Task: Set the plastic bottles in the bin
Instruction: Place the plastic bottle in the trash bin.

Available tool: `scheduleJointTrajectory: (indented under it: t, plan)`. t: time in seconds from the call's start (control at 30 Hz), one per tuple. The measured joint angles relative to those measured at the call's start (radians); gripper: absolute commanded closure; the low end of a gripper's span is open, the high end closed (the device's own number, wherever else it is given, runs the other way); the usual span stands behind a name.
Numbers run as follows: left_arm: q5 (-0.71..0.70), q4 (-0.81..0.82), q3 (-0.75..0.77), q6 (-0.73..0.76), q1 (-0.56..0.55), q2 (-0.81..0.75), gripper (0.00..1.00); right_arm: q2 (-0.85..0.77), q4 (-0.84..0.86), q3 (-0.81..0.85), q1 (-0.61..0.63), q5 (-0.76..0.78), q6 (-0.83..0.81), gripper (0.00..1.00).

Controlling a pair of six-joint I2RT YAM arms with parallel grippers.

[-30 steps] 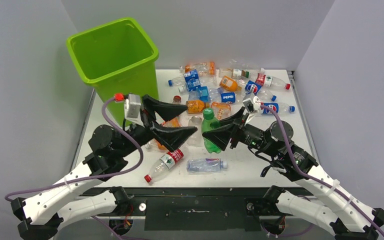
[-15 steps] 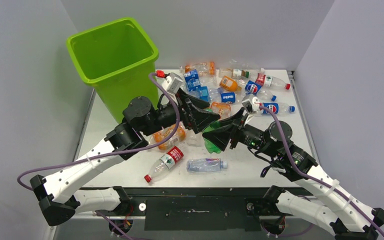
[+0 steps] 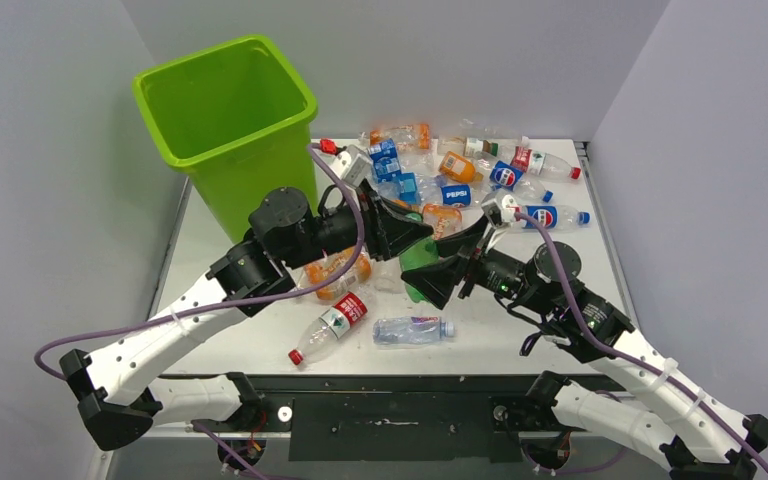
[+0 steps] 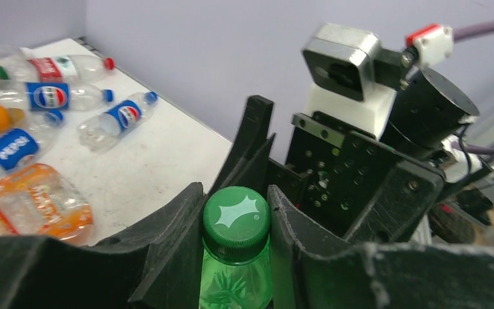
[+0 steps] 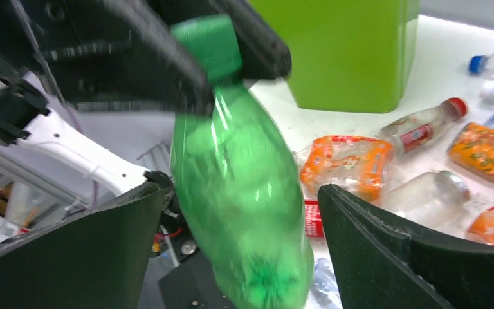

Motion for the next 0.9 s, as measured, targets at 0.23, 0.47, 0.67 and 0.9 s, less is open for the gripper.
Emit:
scheduleJointTrajectory:
  t: [0.23,0.47,0.67,0.9]
  plan:
    - [-0.216,-0.144,0.160,0.104,0.209,-0.039,1.00,-0.026,-0.095,0.042,0.000,0.078,-0.039,0.10]
    - [-0.527,-0.115,0.406,0.281,0.438,-0.070,1.00,-0.122,-0.105,0.018,0.000,0.248,-0.052,0.10]
    - [-0.674,-0.058,0.554,0.355,0.575,0.041,1.00,-0.124,-0.119,-0.055,0.000,0.427,-0.032,0.10]
    - [-0.686,-0.055,0.561,0.346,0.707,0.302,1.00,-0.079,-0.204,-0.061,0.000,0.535,-0.031,0.10]
